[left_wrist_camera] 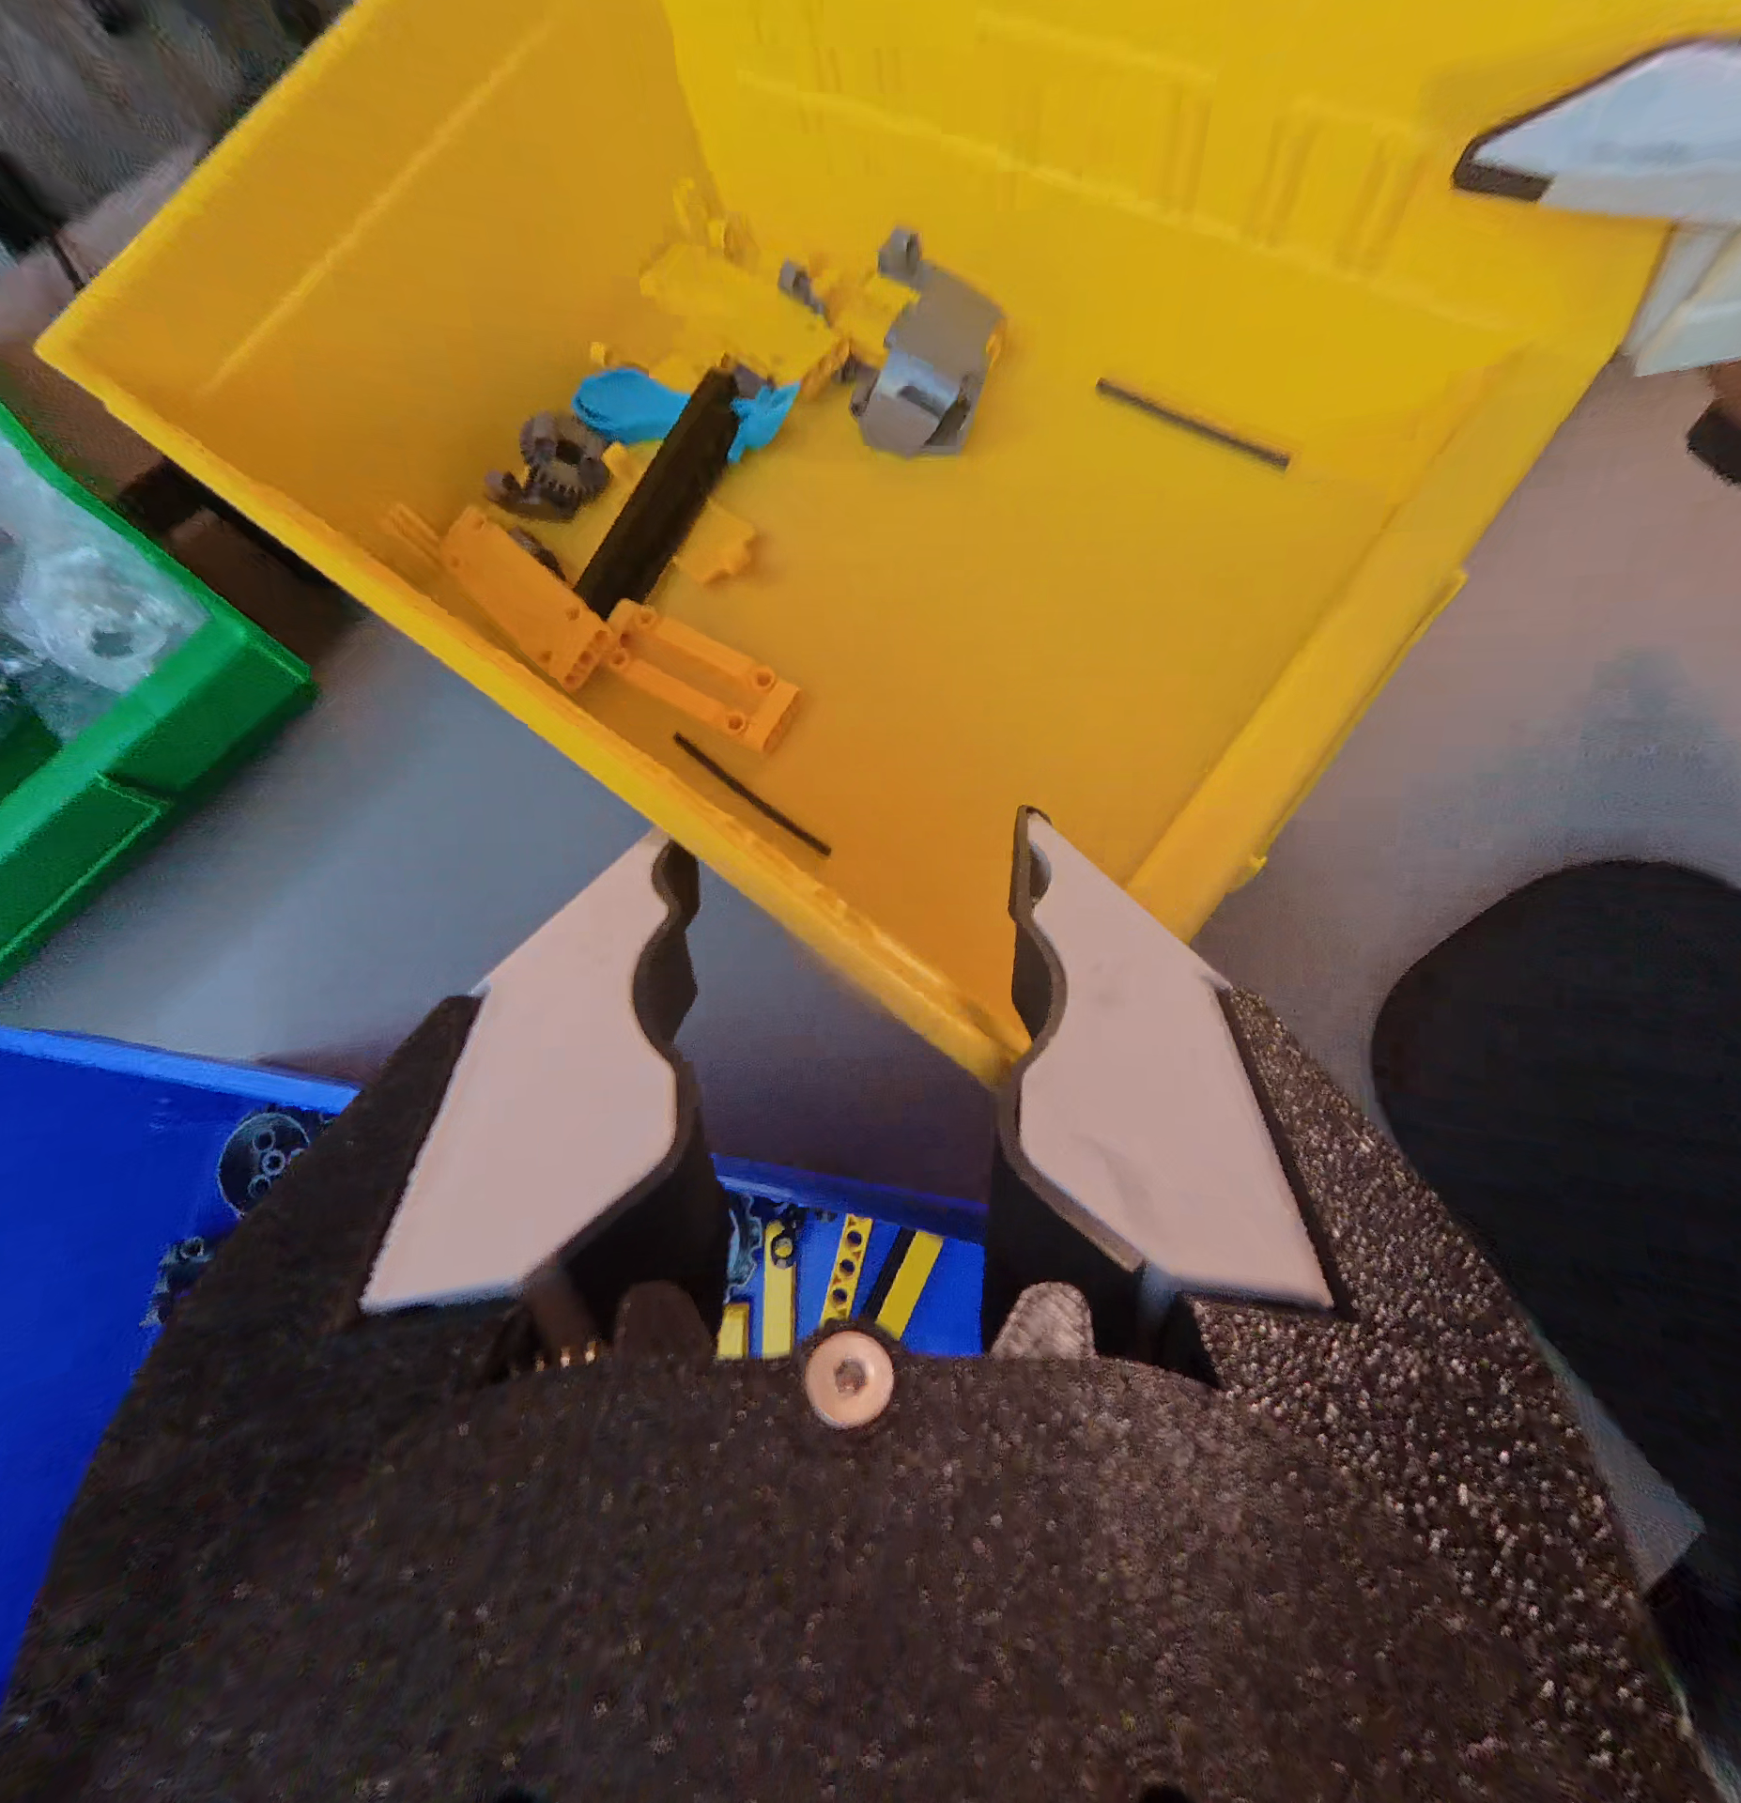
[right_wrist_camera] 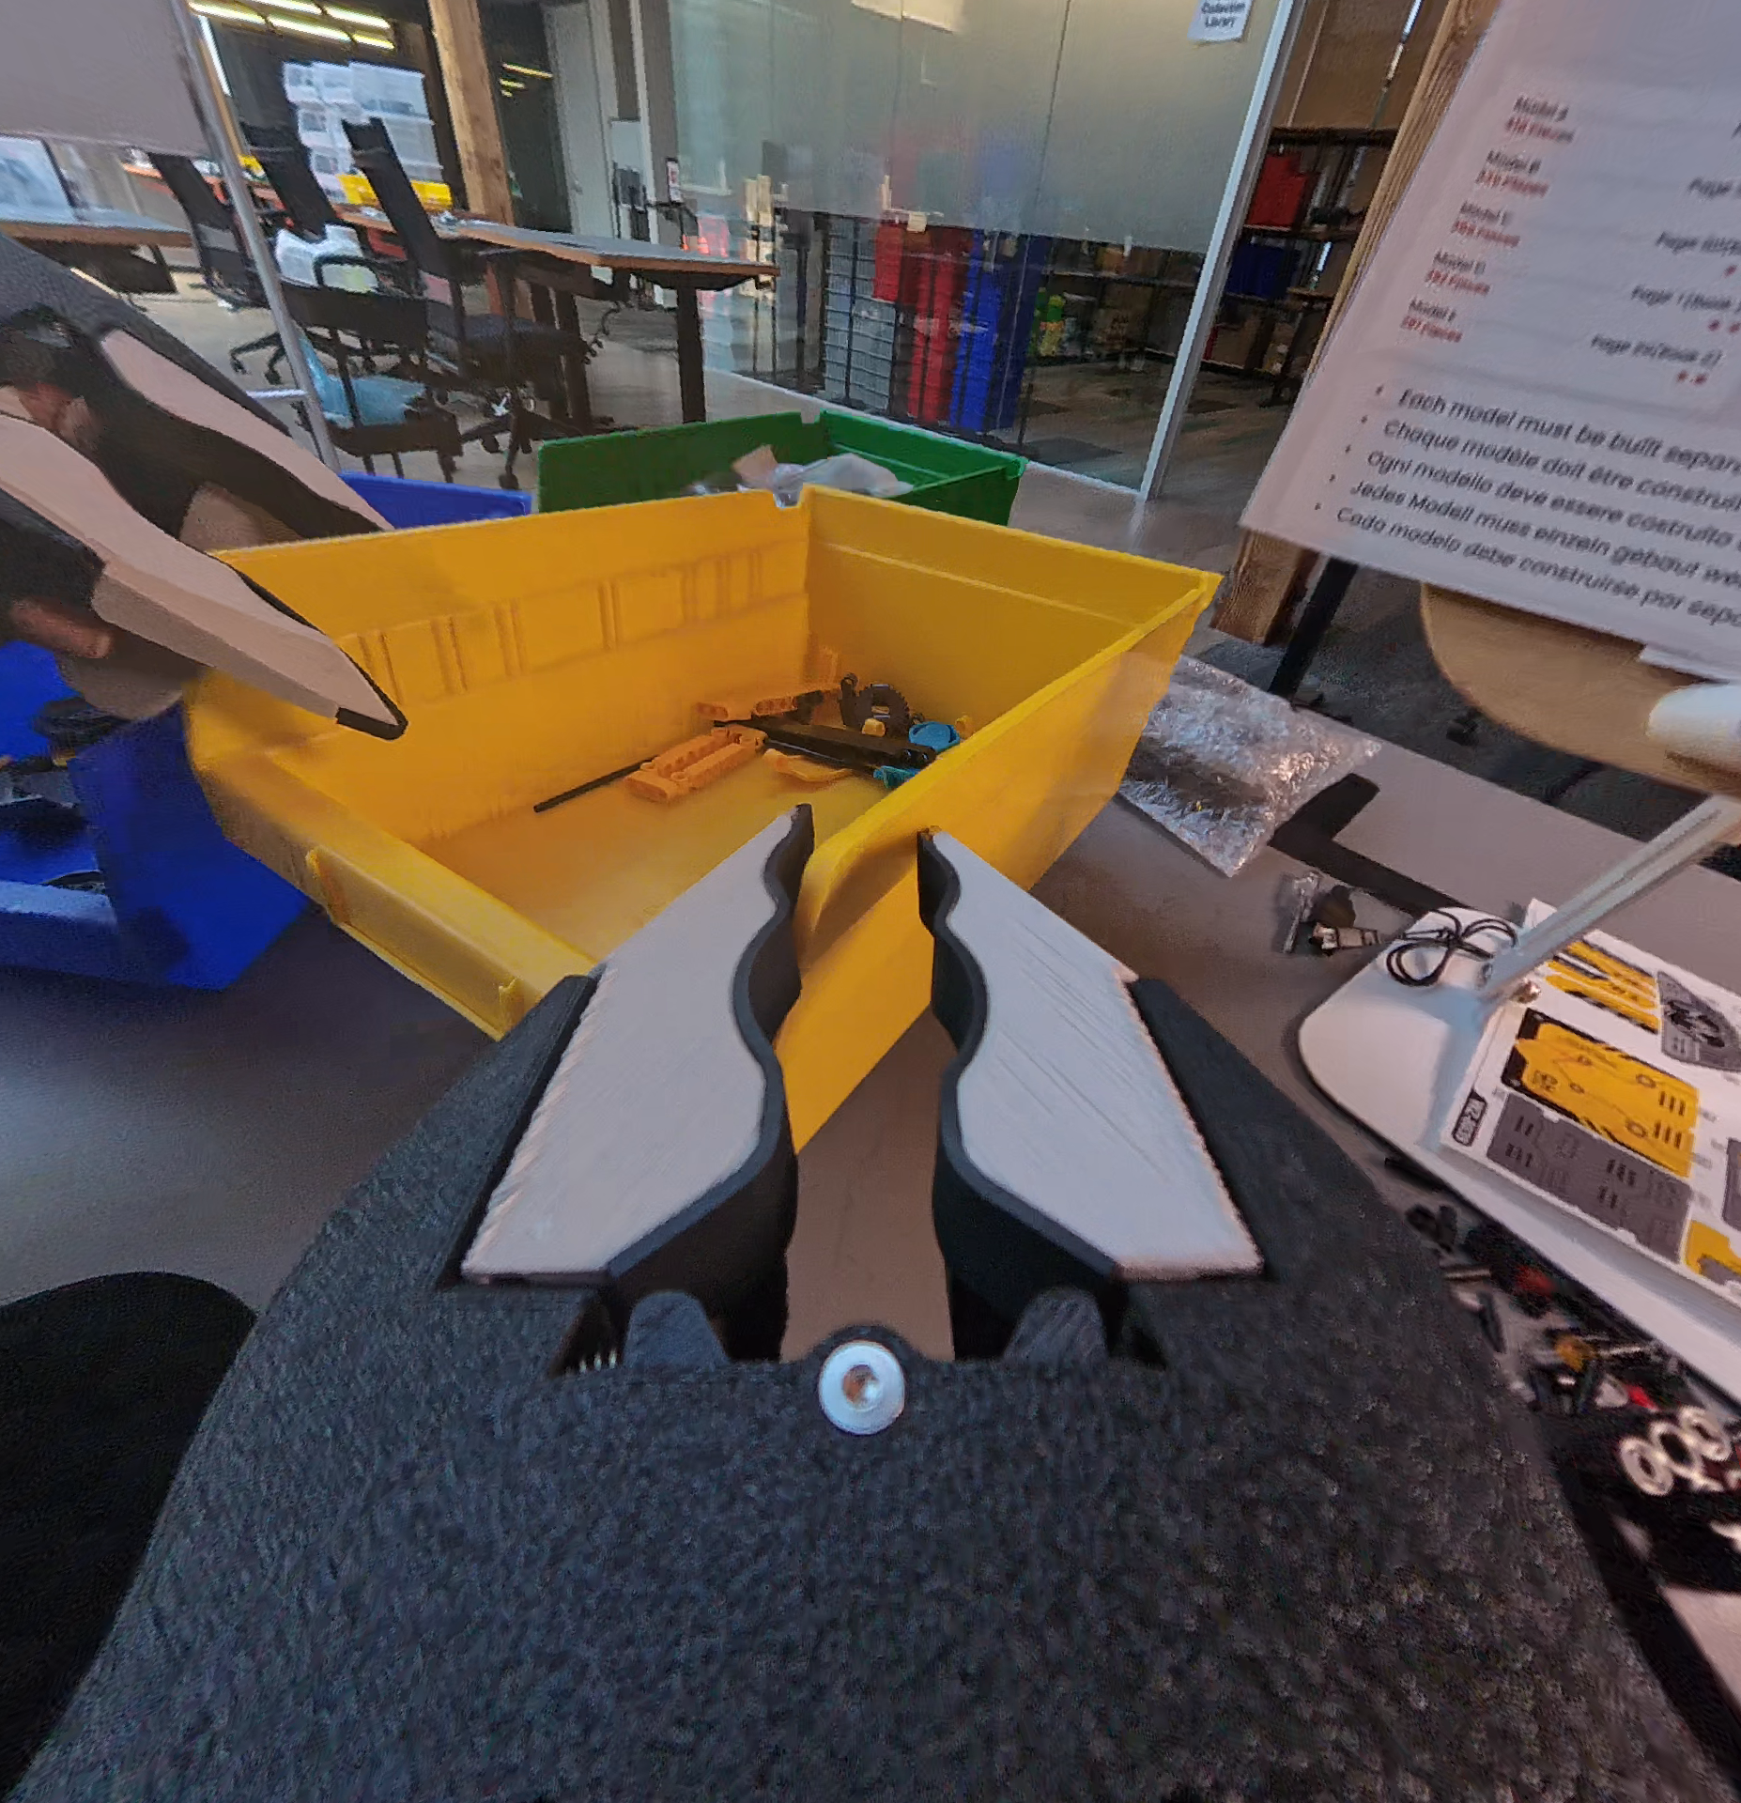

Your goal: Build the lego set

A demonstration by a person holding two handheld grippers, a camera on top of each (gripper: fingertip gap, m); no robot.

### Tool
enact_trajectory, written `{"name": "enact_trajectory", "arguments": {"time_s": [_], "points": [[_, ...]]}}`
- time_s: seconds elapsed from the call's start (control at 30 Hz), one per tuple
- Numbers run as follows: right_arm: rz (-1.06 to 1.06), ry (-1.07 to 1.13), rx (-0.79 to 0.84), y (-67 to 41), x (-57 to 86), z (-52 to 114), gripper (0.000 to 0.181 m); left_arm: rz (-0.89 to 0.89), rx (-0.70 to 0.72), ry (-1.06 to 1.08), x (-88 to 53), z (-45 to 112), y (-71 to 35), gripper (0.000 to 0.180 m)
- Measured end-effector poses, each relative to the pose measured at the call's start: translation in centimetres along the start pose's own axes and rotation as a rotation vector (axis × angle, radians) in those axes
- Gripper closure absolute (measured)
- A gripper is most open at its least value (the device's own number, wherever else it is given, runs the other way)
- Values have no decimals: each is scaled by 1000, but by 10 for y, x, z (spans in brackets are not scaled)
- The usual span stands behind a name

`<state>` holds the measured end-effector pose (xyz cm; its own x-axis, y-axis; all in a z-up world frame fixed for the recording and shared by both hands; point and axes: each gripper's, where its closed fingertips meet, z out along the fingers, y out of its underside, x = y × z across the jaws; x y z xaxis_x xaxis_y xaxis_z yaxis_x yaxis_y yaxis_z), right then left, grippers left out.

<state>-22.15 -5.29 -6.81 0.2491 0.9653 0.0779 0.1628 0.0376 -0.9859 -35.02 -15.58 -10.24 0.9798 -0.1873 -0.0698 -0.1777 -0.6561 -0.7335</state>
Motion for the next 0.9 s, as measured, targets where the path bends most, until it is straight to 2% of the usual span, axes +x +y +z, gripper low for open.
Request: {"name": "enact_trajectory", "arguments": {"time_s": [0.23,0.4,0.9], "points": [[-85,29,-70,44,-5,10,156,90,-307,-43,-24,29,23,127],[-97,23,-100,52,3,18,153,123,-419,-80,-37,46,22,126],[1,47,-129,52,53,43,154,85,-367,-59,-61,94,-15,127]]}}
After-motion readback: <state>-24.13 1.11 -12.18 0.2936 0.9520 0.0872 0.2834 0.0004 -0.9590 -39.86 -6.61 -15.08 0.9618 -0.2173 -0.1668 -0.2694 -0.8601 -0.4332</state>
